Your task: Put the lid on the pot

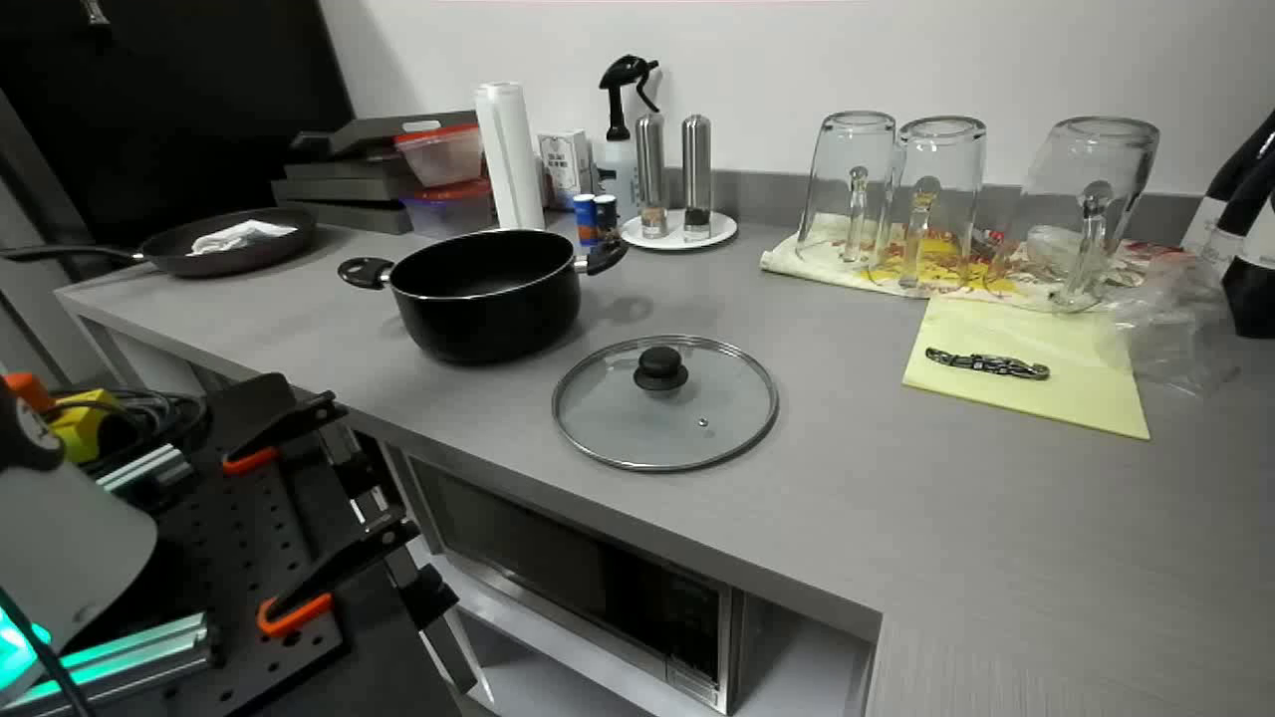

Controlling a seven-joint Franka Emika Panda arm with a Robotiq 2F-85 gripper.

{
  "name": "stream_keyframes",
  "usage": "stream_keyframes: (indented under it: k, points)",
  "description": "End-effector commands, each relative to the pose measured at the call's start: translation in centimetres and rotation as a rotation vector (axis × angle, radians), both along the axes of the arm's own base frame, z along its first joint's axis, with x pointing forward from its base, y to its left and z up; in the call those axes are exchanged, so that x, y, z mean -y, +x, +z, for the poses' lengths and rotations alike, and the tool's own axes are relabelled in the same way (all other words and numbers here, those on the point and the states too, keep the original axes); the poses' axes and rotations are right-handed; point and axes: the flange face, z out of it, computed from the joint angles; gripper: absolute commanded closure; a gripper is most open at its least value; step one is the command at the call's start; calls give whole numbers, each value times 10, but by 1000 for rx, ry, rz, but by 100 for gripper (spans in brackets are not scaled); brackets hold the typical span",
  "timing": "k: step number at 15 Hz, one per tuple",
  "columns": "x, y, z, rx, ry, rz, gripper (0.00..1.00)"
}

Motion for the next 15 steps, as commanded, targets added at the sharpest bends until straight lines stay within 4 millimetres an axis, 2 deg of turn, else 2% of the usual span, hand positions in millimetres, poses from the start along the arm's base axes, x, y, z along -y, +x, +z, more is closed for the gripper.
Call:
stream_keyframes:
  k: [1,9,12,15]
  points:
    - [0,0,0,-1,0,0,0]
    - [0,4,-1,12,-2,11,0]
    - [3,15,-7,40,10,26,0]
    - [6,33,-23,72,16,40,0]
